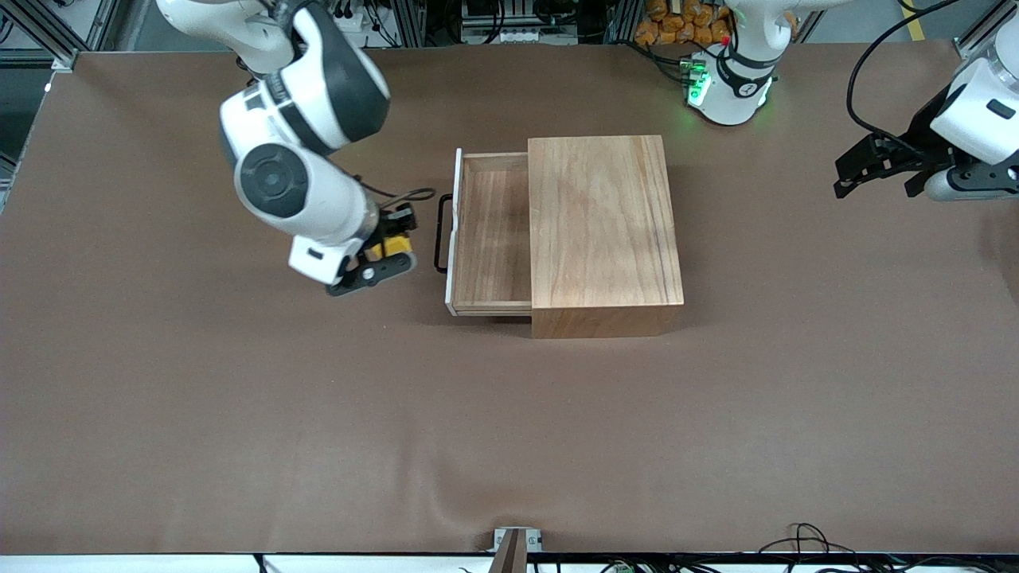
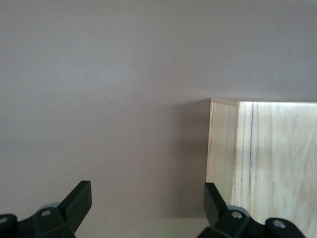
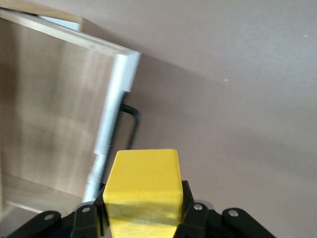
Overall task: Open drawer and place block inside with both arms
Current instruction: 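Carry the yellow cube with the right gripper over the open drawer, then open the right gripper to drop the cube into the drawer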
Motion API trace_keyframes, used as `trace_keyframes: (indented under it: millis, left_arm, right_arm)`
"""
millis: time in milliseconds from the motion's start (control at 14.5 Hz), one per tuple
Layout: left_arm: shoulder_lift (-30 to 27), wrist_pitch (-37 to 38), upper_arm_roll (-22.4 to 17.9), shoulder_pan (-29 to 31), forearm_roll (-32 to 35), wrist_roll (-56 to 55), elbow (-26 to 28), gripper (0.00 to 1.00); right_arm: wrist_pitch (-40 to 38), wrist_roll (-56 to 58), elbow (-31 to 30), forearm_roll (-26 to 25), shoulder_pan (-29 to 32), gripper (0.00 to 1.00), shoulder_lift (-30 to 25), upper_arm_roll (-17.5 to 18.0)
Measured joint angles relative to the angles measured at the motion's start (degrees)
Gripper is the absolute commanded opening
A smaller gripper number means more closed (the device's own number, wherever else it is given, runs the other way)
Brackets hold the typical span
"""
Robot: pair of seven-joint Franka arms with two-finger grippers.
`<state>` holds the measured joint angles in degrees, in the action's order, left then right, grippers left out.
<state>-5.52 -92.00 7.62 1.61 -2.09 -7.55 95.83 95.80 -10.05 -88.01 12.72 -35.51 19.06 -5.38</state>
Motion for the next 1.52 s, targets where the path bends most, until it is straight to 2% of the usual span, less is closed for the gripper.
trace_keyframes:
  millis: [346,760,829,898,967,1244,1520]
  left_arm:
    - [1.5,-0.1,-0.3,0.1,0.0,0.0,-1.6,1.00]
    - [2.6,-0.1,-0.3,0.1,0.0,0.0,-2.8,1.00]
    - [2.7,-0.1,-0.3,0.1,0.0,0.0,-2.8,1.00]
    - [2.8,-0.1,-0.2,0.1,0.0,0.0,-2.8,1.00]
    - [2.8,-0.1,-0.2,0.0,0.0,0.0,-2.8,1.00]
    - [2.8,-0.1,-0.1,0.1,0.1,1.0,-2.9,1.00]
    - [2.8,-0.3,-0.3,0.2,3.0,6.3,-3.2,1.00]
  right_arm:
    - [5.0,-10.2,0.0,4.9,-5.0,0.17,3.0,0.0]
    - [9.8,-14.5,-0.1,5.1,-8.9,0.20,8.2,0.0]
    - [10.5,-14.9,-0.1,5.1,-9.3,0.35,9.1,-0.1]
    - [11.1,-15.4,-0.1,5.1,-9.7,0.76,9.8,0.0]
    - [11.6,-15.8,-0.1,5.1,-10.1,1.00,10.4,0.0]
    - [11.7,-16.4,0.1,5.1,-10.5,1.00,10.8,-0.1]
    - [11.7,-16.5,1.4,5.1,-10.4,1.00,10.4,-1.1]
